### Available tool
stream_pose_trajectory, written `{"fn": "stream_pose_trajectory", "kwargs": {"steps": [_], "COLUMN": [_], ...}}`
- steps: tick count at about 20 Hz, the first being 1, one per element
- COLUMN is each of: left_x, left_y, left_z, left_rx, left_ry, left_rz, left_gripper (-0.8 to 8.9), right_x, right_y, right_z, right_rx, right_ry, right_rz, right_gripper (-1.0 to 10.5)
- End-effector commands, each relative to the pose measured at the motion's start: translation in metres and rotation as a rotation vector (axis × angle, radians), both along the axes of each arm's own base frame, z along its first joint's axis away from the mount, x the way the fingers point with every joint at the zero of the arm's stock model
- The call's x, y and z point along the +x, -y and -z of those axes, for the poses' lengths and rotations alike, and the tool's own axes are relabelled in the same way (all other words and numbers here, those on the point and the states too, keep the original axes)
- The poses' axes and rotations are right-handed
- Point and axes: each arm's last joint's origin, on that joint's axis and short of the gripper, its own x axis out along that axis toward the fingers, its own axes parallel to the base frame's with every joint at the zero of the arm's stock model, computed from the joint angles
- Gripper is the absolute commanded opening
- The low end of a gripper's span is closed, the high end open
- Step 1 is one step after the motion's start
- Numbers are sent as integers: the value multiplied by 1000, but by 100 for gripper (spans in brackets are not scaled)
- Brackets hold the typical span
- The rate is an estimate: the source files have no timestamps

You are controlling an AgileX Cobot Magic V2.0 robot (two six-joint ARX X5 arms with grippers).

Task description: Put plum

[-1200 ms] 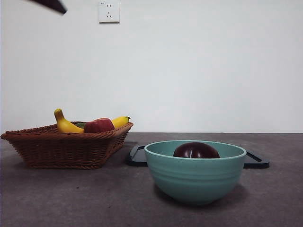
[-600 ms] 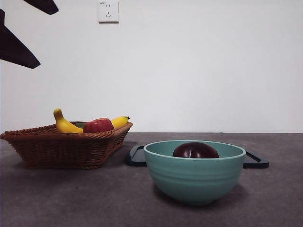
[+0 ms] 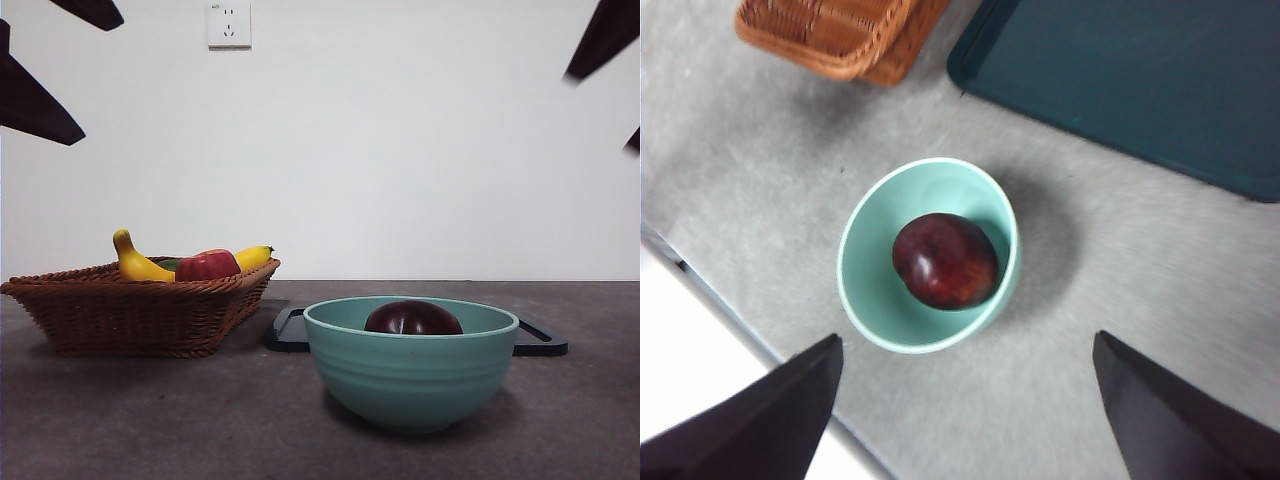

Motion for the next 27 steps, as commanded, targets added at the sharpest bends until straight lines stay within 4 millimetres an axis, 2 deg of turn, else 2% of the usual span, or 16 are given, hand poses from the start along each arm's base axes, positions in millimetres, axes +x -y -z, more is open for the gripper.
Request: {"fn": "stream_pose_trajectory", "kwargs": {"steps": [1, 4, 8, 14, 19, 27], "left_x": [1, 1, 1, 1, 1, 1], "left_y": [2, 2, 2, 2, 2, 2], "left_z": [-3, -3, -3, -3, -3, -3], "left_rx": [-10, -10, -10, -10, -10, -8], "left_ry": [7, 7, 7, 7, 7, 13], "left_rz": [9, 9, 9, 9, 9, 13], "left_gripper": [374, 374, 374, 374, 374, 374], "right_x": [13, 28, 44, 60, 66, 66], "right_y": [-11, -28, -50, -75, -84, -85], "right_z": [14, 33, 53, 79, 93, 93], "right_rx": [-11, -71, -162, -238, -250, -222], "right_ry": [-16, -25, -25, -27, -44, -55], "right_rz": [8, 1, -9, -18, -31, -53], "right_gripper": [399, 350, 343, 249, 102, 11]}}
